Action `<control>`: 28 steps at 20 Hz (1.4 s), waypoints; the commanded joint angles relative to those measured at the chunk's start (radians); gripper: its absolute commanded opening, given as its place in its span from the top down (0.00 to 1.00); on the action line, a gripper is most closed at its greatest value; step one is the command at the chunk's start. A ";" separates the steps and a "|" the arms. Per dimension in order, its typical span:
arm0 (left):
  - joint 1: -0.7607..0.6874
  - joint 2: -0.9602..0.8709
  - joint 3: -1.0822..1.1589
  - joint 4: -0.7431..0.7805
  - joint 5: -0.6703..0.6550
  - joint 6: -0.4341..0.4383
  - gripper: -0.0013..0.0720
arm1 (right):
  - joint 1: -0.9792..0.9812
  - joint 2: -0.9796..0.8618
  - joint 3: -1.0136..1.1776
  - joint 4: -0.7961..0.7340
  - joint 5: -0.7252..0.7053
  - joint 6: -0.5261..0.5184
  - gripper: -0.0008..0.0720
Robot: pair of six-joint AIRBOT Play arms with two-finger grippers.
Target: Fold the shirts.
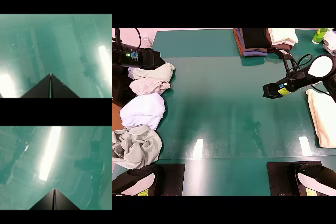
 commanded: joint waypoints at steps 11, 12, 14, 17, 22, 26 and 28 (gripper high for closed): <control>0.001 -0.158 0.000 0.423 0.217 -0.037 0.27 | 0.001 0.000 0.001 0.001 0.001 0.000 0.96; 0.001 -0.206 0.000 0.455 0.231 -0.037 0.27 | 0.001 0.000 0.001 0.001 0.001 0.000 0.96; 0.001 -0.315 0.000 0.493 0.282 -0.039 0.27 | 0.001 -0.001 0.001 0.001 0.002 0.000 0.96; 0.043 -0.463 0.000 0.494 0.344 -0.137 0.12 | 0.001 0.000 0.001 0.001 0.001 0.000 0.96; 0.154 -0.592 0.001 0.455 0.467 -0.184 0.12 | 0.001 -0.001 0.001 0.001 -0.006 0.001 0.96; 0.204 -0.652 0.003 0.449 0.541 -0.183 0.12 | 0.001 -0.001 0.001 0.001 -0.007 0.001 0.96; 0.211 -0.676 0.003 0.443 0.571 -0.174 0.12 | 0.001 -0.001 0.001 0.001 -0.008 0.001 0.96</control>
